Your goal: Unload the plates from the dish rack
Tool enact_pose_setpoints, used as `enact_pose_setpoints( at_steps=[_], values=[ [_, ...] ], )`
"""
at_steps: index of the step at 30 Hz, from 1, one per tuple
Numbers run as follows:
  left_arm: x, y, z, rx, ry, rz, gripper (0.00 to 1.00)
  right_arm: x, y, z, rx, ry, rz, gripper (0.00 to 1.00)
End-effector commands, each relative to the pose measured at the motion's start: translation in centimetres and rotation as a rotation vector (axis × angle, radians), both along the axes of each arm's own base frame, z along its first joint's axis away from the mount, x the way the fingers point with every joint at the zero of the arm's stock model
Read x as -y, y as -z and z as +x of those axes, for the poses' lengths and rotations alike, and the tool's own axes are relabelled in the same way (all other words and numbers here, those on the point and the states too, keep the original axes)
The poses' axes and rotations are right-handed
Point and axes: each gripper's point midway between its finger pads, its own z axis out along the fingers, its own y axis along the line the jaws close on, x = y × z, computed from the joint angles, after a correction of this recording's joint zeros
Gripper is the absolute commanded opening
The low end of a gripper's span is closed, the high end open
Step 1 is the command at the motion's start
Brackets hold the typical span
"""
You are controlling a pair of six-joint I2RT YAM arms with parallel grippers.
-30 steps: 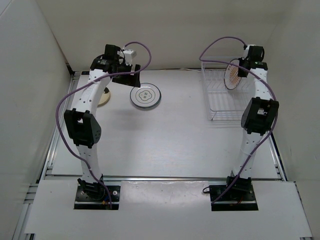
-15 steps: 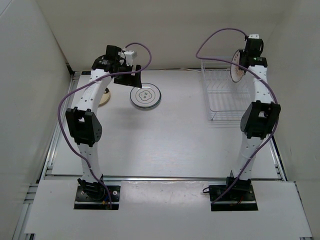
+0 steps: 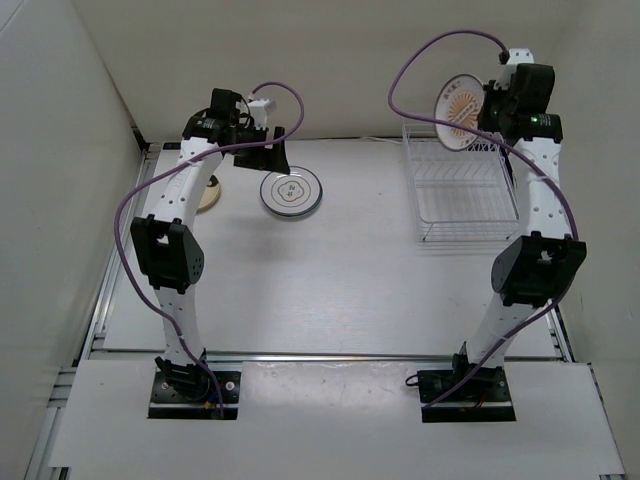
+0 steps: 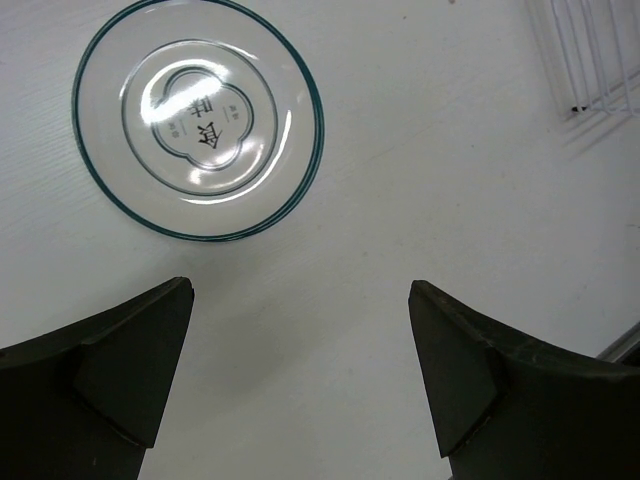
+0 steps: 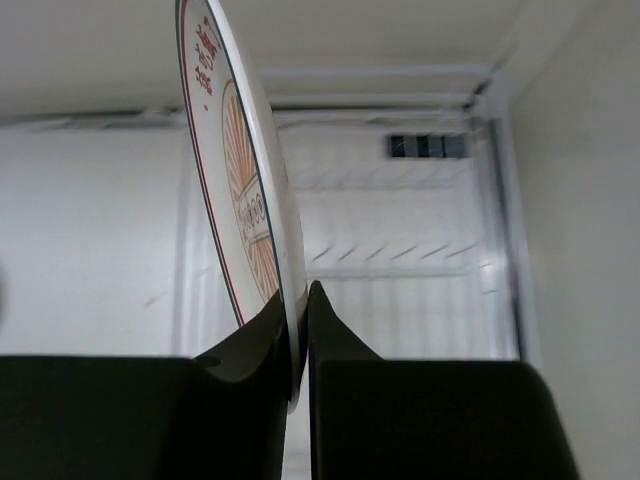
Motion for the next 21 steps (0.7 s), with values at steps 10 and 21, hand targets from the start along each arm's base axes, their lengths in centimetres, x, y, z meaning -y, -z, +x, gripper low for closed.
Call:
enact_pose_setpoints(
  at_steps=[10, 21],
  values=[
    [4.0, -7.3, -5.7, 0.061, 0.315, -0.23, 1.0, -13.3, 1.8, -9.3, -0.196, -0.682, 0.588, 0.0],
    [6.5, -10.7, -11.5, 0.019, 0.606, -0.489, 1.0, -18.8, 3.8, -14.4, -0.376, -0.958, 0.866, 0.0]
  ],
)
